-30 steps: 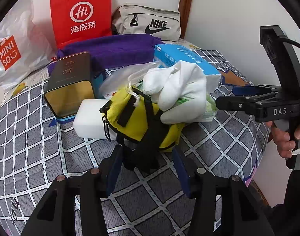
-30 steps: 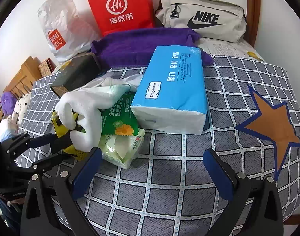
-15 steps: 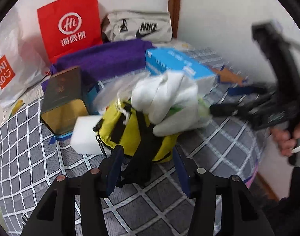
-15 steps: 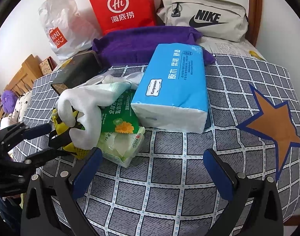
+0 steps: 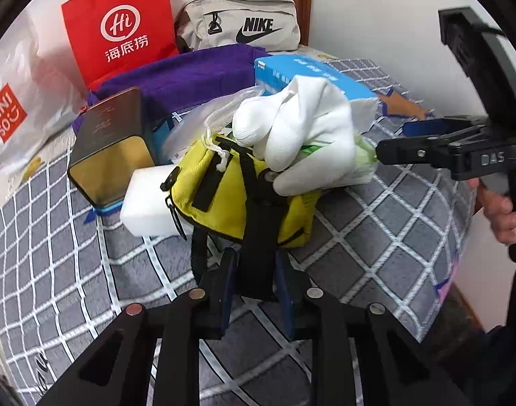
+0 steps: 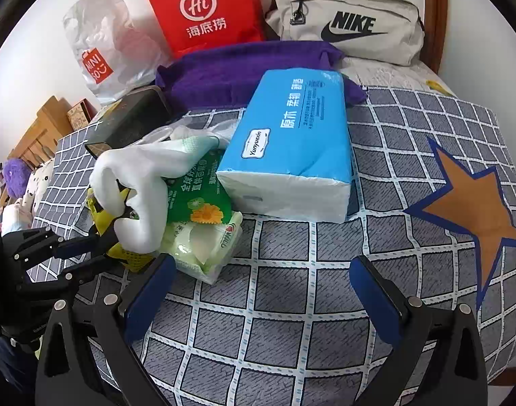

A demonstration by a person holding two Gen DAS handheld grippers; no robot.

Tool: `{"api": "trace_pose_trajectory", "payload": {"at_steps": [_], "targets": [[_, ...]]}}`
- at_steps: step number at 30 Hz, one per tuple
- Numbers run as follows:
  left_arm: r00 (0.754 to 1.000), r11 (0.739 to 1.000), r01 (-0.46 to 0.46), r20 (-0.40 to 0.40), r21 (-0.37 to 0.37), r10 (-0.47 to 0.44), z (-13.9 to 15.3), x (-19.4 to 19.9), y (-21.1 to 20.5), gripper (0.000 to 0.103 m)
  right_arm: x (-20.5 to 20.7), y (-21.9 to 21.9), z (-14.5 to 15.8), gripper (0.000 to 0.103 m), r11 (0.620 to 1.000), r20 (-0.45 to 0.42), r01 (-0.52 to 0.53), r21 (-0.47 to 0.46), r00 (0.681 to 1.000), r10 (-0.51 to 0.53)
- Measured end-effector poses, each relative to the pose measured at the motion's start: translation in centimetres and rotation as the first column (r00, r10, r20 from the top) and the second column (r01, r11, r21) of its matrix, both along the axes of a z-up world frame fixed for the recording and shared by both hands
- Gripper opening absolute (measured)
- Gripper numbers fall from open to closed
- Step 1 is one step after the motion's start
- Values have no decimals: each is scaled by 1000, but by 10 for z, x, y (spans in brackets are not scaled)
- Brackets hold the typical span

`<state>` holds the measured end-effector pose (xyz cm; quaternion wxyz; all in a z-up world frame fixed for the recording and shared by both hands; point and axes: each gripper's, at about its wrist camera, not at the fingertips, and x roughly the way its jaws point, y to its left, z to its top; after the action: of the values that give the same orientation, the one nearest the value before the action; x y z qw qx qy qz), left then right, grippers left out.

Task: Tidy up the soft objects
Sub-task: 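Move both tools toward the pile of items in front of the purple towel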

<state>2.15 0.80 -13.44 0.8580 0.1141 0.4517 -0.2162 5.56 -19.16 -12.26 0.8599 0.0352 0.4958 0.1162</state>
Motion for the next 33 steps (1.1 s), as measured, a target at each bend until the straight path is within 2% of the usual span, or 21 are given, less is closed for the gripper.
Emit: {"api": "trace_pose_trajectory", "payload": {"at_steps": [3,6,11,15,19,24,28,30,33], "targets": [[1000,999,-23,-10,-27,23,-2,-2,3,22,-2,-3,3,102,1000,7,7,7,1000,-7],[997,996,-70,-39,-46,68,-15,2,5,23,-2,-5,3,102,1000,8,13,14,1000,-13],[994,993,-102,25,-66,104,-23,-3,2,26,-4,-8,0,102,1000,0,19,11,1000,-19],[995,990,-96,26,-105,100,-24,-4,4,35,-4,-10,-3,102,1000,-8,29,10,1000,-28],[993,986,-99,47,-131,106,-24,-8,3,38,-3,-10,-4,102,999,-13,36,11,999,-35],[992,977,-97,60,-188,109,-25,-17,8,38,-4,-7,-6,102,1000,-17,30,0,999,-30],[985,950,-155,32,-272,170,-26,-16,17,38,-3,-5,-8,102,1000,-25,31,-3,999,-31],[983,945,-165,33,-283,182,-27,-17,18,38,-3,-4,-9,102,1000,-27,28,-5,999,-28],[983,952,-168,31,-256,182,-27,-17,14,42,-3,-2,-10,102,1000,-29,20,-4,999,-20]]}}
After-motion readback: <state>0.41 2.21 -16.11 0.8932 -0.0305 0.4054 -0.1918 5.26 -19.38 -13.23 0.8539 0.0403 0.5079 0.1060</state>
